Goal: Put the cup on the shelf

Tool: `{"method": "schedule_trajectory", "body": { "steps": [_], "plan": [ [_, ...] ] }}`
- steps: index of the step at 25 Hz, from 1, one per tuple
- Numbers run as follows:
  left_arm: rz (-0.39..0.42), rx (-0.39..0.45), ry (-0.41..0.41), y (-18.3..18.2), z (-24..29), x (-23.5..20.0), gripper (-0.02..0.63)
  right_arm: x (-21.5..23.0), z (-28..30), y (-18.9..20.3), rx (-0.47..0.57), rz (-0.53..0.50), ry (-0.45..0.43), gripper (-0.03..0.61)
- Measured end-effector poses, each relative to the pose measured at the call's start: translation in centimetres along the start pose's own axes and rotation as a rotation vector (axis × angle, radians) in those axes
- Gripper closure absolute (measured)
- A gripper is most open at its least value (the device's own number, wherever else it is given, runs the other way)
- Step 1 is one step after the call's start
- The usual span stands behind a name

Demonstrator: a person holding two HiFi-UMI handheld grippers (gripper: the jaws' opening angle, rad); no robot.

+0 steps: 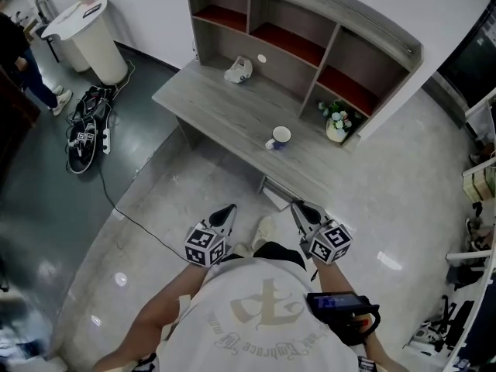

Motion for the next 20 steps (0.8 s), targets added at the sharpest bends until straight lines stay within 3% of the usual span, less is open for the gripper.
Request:
{"method": "schedule_trajectory", "body": {
  "steps": [6,13,20],
  "plan": [
    [0.004,-0.007,-0.025,-0.1,2.0,-1.5,0.612,2.3,2.4,0.6,-0.01,0.009,-0.039,0.574],
    [0.017,0.0,-0.053,-2.7,5.7,-4.3,0.612,5.7,7.0,-1.0,-0.005,0.013,-0.075,0.574],
    [0.012,-0.025,-0.042,-3.9,11.0,-6.7,0.612,10.7,10.5,-1.8,-0.029,0.011,-0.064,0.574]
  ]
}}
Point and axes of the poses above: the fingertips, and each gripper's own axes: z forward along the fingers, x to its right, y out of its underside, the point moved 10 cm from there along -z, backward along the fingers, and after that the axes turned 8 degrees about x, right-handed, at the moved point
